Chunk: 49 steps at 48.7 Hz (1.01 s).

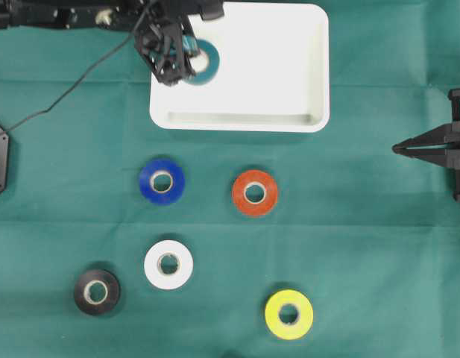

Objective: Put the tape into the white case with the left arm.
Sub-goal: 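Lift the teal roll and carry it into the white tray, then open the left gripper to release the teal roll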

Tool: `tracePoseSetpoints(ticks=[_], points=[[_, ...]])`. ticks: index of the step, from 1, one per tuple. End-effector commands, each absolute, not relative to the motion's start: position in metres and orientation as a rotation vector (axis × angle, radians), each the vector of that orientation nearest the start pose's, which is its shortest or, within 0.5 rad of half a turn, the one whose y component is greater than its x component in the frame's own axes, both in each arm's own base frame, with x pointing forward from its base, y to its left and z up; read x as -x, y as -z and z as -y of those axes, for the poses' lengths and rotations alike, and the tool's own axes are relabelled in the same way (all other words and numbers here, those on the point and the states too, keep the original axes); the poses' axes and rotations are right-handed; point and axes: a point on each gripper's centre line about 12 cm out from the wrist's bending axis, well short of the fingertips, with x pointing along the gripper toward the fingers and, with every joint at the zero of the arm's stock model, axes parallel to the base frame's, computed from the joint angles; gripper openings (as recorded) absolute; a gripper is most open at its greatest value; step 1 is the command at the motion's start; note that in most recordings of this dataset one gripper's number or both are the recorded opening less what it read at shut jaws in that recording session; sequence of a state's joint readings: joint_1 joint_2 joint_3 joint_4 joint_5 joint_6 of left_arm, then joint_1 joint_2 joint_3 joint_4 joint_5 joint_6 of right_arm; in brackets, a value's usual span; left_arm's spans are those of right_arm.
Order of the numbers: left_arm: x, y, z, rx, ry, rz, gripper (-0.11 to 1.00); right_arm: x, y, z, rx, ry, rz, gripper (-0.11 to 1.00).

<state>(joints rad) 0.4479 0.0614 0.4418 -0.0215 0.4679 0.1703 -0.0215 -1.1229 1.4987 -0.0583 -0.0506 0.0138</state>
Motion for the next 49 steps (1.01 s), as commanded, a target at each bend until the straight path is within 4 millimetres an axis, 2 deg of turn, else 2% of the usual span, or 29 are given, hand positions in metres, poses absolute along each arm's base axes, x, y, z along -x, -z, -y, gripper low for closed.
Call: tracePoseSetpoints(ticks=[1, 11, 22, 36, 38, 46, 49], points=[[-0.365, -0.188, -0.193, 0.082, -0.368, -0.940, 0.23, -0.149, -0.167, 0.003, 0.040, 0.012, -0.310, -0.09], [-0.362, -0.175, -0.213, 0.065, -0.396, -0.931, 0.23, -0.149, -0.167, 0.003, 0.038, 0.013, -0.310, -0.09], [-0.362, -0.158, -0.221, 0.046, -0.390, -0.958, 0.23, -0.149, -0.167, 0.003, 0.038, 0.013, -0.310, -0.10], [-0.360, -0.157, -0.225, 0.051, -0.399, -0.960, 0.24, -0.149, -0.168, 0.003, 0.040, 0.012, -0.307, -0.09], [-0.360, -0.157, -0.225, 0.052, -0.400, -0.958, 0.31, -0.148, -0.168, 0.003, 0.038, 0.013, -0.309, -0.09], [-0.360, -0.157, -0.224, 0.047, -0.400, -0.954, 0.80, -0.148, -0.168, 0.003, 0.038, 0.013, -0.309, -0.10], [-0.359, -0.157, -0.224, 0.047, -0.400, -0.953, 0.92, -0.148, -0.167, 0.003, 0.038, 0.013, -0.310, -0.09]])
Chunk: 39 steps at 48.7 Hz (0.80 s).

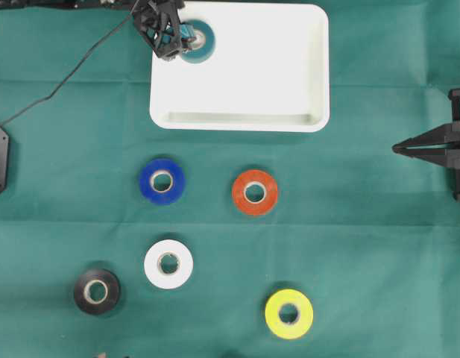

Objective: Put the tape into the white case with the left arm.
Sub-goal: 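Open the left gripper to release the teal roll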

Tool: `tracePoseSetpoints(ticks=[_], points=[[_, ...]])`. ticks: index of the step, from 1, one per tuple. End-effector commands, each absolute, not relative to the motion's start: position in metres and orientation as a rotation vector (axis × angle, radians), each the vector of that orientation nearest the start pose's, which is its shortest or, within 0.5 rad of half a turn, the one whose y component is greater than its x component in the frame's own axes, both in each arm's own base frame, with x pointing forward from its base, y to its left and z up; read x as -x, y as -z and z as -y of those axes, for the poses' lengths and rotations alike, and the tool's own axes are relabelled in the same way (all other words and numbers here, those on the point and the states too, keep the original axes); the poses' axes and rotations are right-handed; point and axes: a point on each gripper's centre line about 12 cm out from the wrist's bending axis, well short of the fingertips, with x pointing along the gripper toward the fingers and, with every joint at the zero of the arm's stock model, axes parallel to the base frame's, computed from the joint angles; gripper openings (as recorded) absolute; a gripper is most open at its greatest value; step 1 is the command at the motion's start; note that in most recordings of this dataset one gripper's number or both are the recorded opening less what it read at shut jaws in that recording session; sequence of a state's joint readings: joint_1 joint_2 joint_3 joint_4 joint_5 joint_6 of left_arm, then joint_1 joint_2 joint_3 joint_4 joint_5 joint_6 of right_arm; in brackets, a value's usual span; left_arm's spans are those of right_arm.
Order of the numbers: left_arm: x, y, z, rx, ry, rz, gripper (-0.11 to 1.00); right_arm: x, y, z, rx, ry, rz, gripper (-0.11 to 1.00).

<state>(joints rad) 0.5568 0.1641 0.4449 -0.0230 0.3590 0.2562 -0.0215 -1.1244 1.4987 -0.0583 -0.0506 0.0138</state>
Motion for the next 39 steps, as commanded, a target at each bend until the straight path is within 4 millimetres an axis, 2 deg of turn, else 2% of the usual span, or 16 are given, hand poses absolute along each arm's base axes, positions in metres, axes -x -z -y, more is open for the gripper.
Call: tracePoseSetpoints(ticks=[1, 12, 18, 29, 39], points=[[-0.359, -0.157, -0.224, 0.047, -0.400, -0.953, 0.94, -0.148, -0.167, 0.003, 0.038, 0.013, -0.310, -0.10], [-0.354, -0.167, -0.220, 0.046, -0.405, -0.934, 0.91, -0.148, -0.168, 0.003, 0.038, 0.013, -0.309, -0.09], [-0.347, -0.182, -0.212, 0.031, -0.404, -0.904, 0.91, -0.148, -0.168, 0.003, 0.038, 0.013, -0.309, -0.09], [-0.326, -0.217, -0.182, -0.009, -0.383, -0.829, 0.91, -0.148, -0.168, 0.003, 0.038, 0.013, -0.304, -0.10], [-0.308, -0.227, -0.151, -0.035, -0.340, -0.798, 0.91, -0.148, -0.168, 0.003, 0.039, 0.013, -0.303, -0.09]])
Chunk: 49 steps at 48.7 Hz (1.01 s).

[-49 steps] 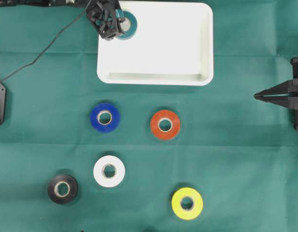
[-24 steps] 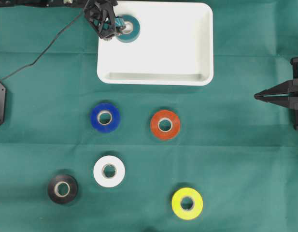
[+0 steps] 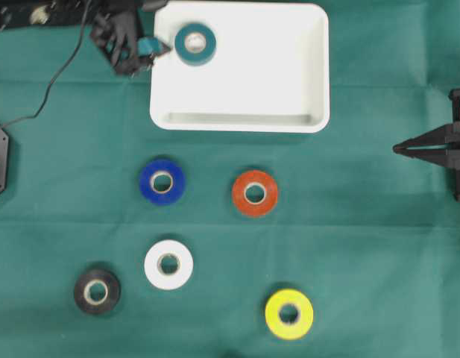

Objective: Put the tape into the white case with the left arm.
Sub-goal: 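Withdraw the left gripper back to the left side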

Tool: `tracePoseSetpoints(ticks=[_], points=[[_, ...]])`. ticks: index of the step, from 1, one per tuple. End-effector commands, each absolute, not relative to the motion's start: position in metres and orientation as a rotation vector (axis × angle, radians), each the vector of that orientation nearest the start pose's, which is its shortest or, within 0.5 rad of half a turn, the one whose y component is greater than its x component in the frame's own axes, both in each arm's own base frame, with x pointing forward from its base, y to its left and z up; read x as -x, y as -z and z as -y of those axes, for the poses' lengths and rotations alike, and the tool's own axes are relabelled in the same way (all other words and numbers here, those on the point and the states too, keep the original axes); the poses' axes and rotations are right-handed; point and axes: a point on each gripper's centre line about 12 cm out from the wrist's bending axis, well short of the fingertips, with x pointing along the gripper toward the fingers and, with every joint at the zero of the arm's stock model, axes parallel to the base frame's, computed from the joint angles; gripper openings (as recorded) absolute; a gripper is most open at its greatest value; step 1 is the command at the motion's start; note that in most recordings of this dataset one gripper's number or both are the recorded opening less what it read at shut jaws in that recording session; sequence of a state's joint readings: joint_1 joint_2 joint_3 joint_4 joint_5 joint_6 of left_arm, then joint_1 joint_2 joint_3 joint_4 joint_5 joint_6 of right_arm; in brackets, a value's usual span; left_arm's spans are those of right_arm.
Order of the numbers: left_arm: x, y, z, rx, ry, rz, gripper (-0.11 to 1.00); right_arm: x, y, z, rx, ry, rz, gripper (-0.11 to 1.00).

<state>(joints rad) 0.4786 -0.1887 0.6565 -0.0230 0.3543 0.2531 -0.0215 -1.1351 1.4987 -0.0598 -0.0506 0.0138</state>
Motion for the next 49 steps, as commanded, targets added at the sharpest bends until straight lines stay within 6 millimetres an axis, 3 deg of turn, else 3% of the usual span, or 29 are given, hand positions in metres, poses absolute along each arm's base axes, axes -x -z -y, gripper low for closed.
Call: tracePoseSetpoints(ticks=[1, 22, 49], points=[[-0.306, -0.227, -0.148, -0.036, -0.334, -0.798, 0.91, -0.148, -0.169, 0.003, 0.040, 0.013, -0.301, -0.10], [-0.274, -0.215, -0.126, -0.058, -0.332, -0.727, 0.91, -0.148, -0.169, 0.003, 0.039, 0.013, -0.301, -0.10], [-0.234, -0.224, -0.068, -0.041, -0.233, -0.599, 0.91, -0.148, -0.169, 0.003, 0.039, 0.013, -0.301, -0.10]])
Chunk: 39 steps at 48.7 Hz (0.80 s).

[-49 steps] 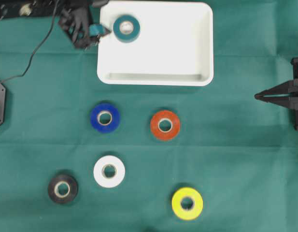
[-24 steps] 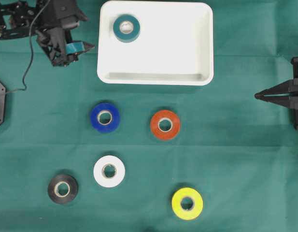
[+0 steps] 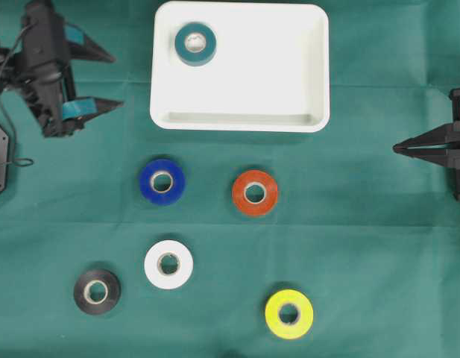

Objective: Put the tape into the white case with the left arm.
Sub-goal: 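Withdraw the left gripper back to the left side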

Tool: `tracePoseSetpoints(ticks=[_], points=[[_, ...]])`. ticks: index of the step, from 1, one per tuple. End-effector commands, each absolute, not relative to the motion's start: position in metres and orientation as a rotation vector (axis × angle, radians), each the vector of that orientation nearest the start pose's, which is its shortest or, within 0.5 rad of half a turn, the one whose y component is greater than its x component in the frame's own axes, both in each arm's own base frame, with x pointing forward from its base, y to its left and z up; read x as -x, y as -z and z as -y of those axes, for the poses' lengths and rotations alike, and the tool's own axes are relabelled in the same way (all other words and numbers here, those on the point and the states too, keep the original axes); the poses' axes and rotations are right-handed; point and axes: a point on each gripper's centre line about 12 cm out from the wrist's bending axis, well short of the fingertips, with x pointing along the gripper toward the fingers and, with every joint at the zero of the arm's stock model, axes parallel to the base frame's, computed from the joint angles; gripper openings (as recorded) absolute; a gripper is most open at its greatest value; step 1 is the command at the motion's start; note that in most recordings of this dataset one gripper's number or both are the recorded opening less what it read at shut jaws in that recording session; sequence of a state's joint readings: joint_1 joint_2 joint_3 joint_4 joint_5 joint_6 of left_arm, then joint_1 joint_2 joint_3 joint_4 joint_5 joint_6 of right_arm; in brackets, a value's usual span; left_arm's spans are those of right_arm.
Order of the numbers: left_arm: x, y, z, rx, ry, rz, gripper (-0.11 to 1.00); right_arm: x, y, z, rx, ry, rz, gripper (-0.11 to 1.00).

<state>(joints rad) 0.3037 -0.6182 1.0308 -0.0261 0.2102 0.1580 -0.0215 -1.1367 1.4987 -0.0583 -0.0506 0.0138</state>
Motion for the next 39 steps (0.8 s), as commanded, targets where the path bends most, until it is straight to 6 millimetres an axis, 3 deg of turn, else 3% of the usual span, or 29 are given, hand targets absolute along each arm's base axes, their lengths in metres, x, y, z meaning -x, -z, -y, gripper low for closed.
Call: tracePoseSetpoints(ticks=[1, 17, 39], points=[[-0.234, -0.226, -0.067, -0.043, -0.230, -0.595, 0.91, -0.148, -0.169, 0.003, 0.040, 0.013, -0.301, -0.10], [-0.229, -0.217, -0.048, -0.058, -0.159, -0.610, 0.91, -0.148, -0.169, 0.003, 0.040, 0.013, -0.300, -0.10], [-0.180, -0.209, -0.012, -0.032, -0.048, -0.561, 0.91, -0.148, -0.168, 0.003, 0.039, 0.013, -0.301, -0.09]])
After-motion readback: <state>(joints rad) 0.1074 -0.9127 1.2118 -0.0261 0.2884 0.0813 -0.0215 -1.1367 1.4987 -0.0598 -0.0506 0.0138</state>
